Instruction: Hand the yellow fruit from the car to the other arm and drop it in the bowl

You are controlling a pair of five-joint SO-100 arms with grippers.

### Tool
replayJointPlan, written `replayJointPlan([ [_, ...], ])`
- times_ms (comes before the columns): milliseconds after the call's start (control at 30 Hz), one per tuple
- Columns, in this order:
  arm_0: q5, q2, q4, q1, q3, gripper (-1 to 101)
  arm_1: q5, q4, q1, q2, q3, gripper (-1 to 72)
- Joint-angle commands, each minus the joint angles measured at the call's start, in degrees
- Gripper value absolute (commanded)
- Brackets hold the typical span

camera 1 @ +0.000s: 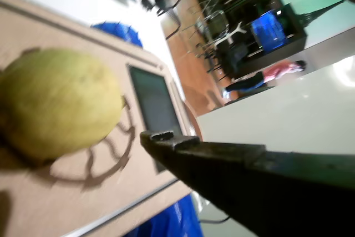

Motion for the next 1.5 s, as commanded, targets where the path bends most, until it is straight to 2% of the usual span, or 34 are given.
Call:
replayJointPlan([
  [0, 0.0, -0.79, 0.0, -0.26, -2.99, 38, -0.09, 0.35, -0.26, 0.26, -2.55, 0.1],
  [500, -1.32, -10.2, 0.0, -0.44, -6.42, 38, -0.44, 0.53, 0.0, 0.26, -2.55, 0.1],
  [733, -1.32, -12.92, 5.27, -0.44, -13.54, 38, -0.79, 0.79, 0.18, 0.26, -2.55, 0.1],
  [1467, -1.32, -21.53, 5.1, -0.35, -19.25, 37, -0.97, 0.97, 0.26, 0.26, -2.55, 0.1],
])
